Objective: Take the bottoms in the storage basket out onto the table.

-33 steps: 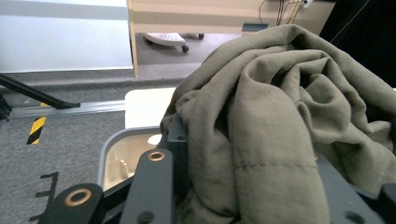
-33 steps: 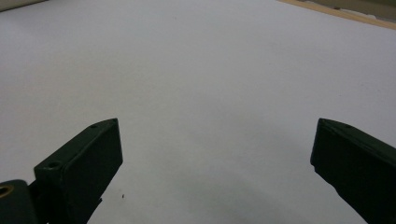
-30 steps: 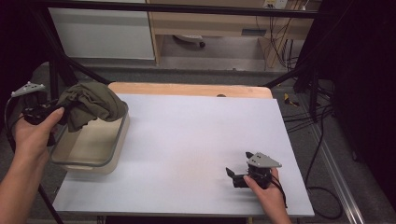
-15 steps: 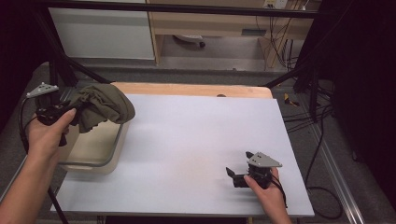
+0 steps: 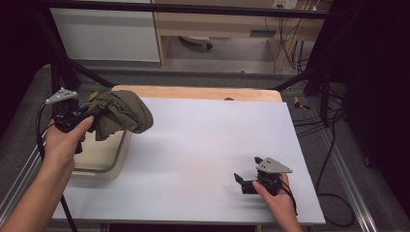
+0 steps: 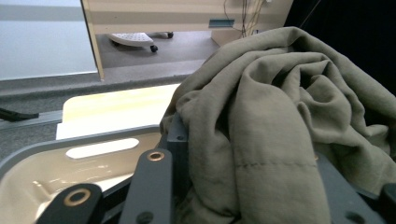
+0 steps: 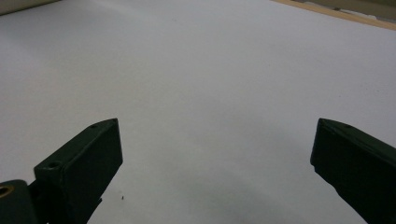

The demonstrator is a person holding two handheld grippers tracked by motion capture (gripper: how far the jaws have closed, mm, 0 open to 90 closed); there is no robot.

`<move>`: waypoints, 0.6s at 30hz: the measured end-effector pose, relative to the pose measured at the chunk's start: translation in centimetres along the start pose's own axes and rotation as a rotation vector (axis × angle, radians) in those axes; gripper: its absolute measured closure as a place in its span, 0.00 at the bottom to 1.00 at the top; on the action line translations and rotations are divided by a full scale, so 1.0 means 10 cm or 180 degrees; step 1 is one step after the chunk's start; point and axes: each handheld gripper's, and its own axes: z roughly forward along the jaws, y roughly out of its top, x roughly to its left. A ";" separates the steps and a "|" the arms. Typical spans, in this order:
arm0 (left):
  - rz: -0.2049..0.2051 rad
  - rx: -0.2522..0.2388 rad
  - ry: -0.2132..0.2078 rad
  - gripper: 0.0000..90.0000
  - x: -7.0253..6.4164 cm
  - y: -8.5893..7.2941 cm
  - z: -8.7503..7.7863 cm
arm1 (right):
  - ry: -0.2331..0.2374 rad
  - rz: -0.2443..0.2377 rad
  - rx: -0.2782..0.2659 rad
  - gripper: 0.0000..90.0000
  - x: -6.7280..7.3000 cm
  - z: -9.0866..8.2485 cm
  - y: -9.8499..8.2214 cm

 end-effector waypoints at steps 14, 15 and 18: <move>0.0103 0.0119 -0.0098 0.71 -0.26 -0.09 0.17 | -0.0001 0.0003 -0.0006 0.03 0.00 0.00 0.00; 0.0110 0.0128 -0.0104 0.71 -0.28 -0.10 0.19 | -0.0002 0.0000 -0.0006 0.03 -0.01 0.00 0.00; 0.0135 0.0178 -0.0146 0.71 -0.33 -0.14 0.24 | -0.0003 -0.0003 -0.0005 0.03 0.00 0.00 0.00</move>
